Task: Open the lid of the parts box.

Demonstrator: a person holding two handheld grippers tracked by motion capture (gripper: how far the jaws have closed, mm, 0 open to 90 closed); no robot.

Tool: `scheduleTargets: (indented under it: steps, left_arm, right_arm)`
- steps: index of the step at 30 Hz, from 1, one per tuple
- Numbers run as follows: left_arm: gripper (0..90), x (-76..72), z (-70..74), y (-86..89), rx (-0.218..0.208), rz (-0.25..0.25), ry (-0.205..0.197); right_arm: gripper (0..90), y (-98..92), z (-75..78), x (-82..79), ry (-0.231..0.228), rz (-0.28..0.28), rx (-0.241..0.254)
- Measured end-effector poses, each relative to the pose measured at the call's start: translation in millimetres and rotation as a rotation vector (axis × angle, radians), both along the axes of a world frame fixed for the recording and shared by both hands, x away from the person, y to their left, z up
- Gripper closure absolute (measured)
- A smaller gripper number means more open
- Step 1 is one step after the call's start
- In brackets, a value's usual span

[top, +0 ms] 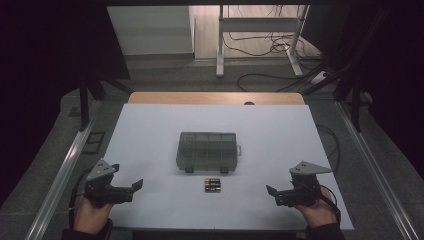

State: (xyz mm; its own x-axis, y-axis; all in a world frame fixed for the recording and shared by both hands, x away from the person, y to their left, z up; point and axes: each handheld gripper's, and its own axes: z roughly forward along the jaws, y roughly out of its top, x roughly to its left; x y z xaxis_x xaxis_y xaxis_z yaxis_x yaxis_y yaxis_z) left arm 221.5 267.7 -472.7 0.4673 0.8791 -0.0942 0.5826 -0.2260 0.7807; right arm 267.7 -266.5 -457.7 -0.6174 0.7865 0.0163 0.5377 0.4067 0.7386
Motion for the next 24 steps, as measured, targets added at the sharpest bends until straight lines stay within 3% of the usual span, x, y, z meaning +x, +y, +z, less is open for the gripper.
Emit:
scheduleTargets:
  steps: [2, 4, 10, 15, 24]
  left_arm:
    - [0.3, 0.2, 0.2, -0.6, 0.0, -0.001, 0.001]
    - [0.0, 1.7, 0.9, -1.4, -0.028, -0.015, 0.021]
    - [0.0, 4.3, 4.2, -2.8, -0.036, -0.018, 0.024]
    - [0.0, 9.0, 4.7, -6.6, -0.012, -0.032, 0.025]
    - [0.0, 17.6, 4.3, -9.6, -0.018, -0.048, 0.034]
  right_arm:
    - [0.0, 1.6, -0.4, 0.0, -0.004, 0.008, -0.006]
    - [0.0, 3.7, -1.0, -0.2, -0.018, 0.02, -0.014]
    - [0.0, 7.8, -1.4, 0.6, -0.022, 0.034, -0.015]
    - [0.0, 11.0, 0.6, 3.2, -0.022, 0.048, 0.009]
    - [0.0, 19.3, 3.8, 7.7, -0.014, 0.074, 0.041]
